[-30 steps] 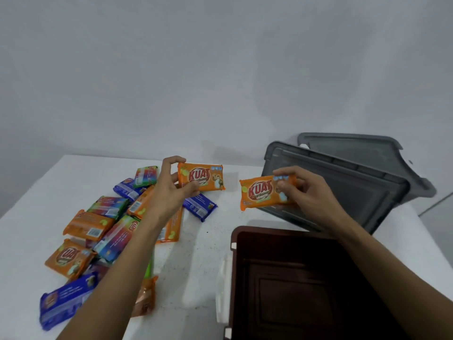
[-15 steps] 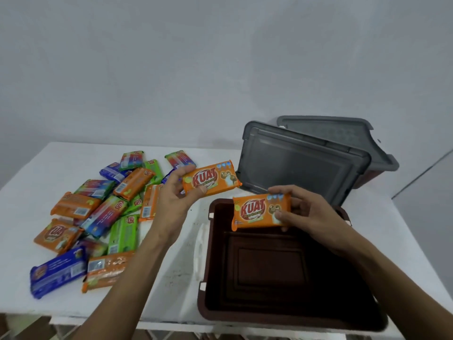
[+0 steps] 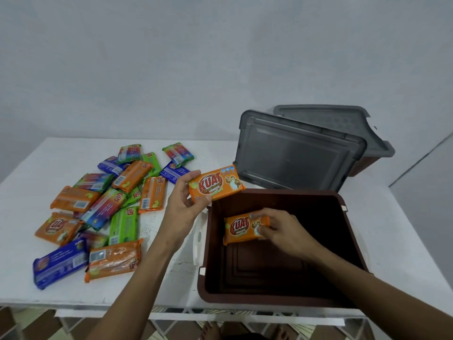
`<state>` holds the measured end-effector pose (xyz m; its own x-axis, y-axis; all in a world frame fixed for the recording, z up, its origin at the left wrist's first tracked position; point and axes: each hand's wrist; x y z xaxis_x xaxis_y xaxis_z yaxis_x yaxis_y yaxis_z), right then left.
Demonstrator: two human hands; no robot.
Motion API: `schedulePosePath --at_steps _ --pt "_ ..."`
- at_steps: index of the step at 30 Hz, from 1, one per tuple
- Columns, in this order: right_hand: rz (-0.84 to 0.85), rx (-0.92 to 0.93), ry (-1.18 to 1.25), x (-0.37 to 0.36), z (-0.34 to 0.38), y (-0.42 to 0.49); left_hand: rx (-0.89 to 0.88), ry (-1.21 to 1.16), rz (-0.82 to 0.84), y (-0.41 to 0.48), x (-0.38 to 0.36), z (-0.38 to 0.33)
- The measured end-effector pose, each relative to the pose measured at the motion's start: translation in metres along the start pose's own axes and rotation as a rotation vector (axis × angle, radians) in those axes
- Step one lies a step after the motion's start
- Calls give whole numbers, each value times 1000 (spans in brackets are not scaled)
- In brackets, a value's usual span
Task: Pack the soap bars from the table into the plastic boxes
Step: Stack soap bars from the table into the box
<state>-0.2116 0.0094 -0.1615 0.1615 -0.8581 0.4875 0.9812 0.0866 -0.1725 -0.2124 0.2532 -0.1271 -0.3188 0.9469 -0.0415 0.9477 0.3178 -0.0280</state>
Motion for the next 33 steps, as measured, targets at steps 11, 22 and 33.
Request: schedulePosePath --at_steps 11,22,33 --pt "20 164 -504 -8 0 1 -19 46 40 0 0 -1" --pt "-113 235 -431 26 25 5 -55 99 54 1 -1 -7" --pt "8 200 359 34 65 0 -160 192 165 -12 -14 -25"
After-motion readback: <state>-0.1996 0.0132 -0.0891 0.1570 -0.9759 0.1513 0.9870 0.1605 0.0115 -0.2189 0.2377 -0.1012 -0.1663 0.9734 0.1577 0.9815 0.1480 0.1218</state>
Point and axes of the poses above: each hand's wrist, its own y-axis towards the middle knuckle, its own x-axis out of the back of the hand, z = x × y, and after that the axes turned 14 degrees about -z, right-handed
